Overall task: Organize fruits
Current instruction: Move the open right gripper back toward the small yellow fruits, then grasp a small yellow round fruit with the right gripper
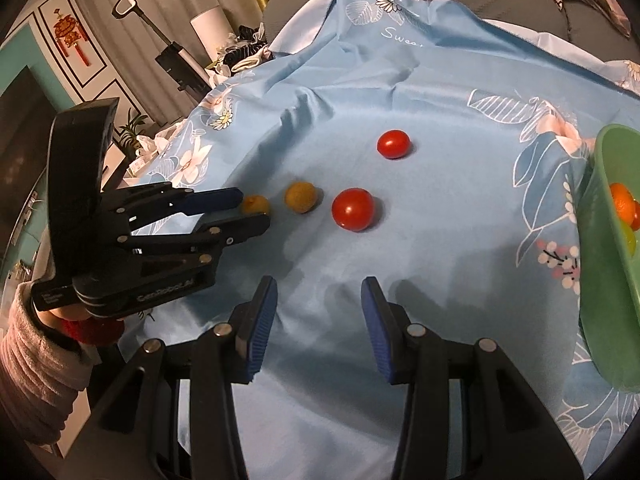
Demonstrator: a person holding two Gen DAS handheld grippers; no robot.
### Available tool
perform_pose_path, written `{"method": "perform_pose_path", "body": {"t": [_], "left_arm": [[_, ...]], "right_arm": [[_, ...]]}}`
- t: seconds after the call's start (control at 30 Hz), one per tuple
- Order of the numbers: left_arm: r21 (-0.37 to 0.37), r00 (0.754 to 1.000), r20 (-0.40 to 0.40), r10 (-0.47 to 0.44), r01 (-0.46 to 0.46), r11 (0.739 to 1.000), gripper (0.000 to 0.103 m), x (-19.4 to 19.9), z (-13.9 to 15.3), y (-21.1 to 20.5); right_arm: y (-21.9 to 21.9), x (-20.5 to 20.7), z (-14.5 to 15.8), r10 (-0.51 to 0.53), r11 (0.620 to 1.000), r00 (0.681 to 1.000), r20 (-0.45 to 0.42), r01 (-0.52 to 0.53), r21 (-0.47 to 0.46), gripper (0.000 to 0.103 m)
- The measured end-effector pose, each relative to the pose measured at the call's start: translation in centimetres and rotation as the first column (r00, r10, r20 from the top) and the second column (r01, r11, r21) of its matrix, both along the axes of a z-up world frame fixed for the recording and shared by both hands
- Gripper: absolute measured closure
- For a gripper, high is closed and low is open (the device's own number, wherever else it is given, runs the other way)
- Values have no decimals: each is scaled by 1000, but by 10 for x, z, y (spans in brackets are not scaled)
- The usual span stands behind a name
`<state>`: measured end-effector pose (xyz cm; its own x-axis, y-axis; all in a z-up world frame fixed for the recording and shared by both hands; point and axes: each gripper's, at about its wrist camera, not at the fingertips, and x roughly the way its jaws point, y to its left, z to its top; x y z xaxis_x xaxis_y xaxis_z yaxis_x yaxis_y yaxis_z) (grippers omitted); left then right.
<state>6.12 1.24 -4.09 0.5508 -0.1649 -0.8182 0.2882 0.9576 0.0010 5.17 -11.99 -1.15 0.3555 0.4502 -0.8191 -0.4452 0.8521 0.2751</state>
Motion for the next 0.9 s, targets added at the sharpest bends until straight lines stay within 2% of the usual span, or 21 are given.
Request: {"method": "perform_pose_path", "body": {"t": [0.1, 0.27, 0.33, 0.5, 0.73, 0.9], "left_arm": [[25, 1000, 3, -4, 4, 1000, 65, 3, -2, 0], [59, 999, -30, -30, 31, 998, 75, 9, -11, -3], [69, 999, -20, -36, 37, 997, 75, 10, -12, -4], [7, 1000, -22, -7, 7, 1000, 76, 13, -10, 0], [-53, 998, 54, 33, -30, 998, 76, -12, 15, 18], [-94, 996, 65, 61, -55, 994, 76, -21, 19, 31]], "right_arm": [[0, 3, -3, 1, 1000, 1000, -5, -1, 2, 58], [4, 7, -5, 12, 1000, 1000, -11, -12, 8, 58], [5, 7, -6, 17, 1000, 1000, -11, -17, 8, 58], [15, 12, -8, 35, 999, 999, -18, -35, 5, 58], [36, 24, -13, 76, 997, 997, -22, -77, -17, 58], [59, 40, -20, 109, 994, 994, -26, -110, -26, 58]]}}
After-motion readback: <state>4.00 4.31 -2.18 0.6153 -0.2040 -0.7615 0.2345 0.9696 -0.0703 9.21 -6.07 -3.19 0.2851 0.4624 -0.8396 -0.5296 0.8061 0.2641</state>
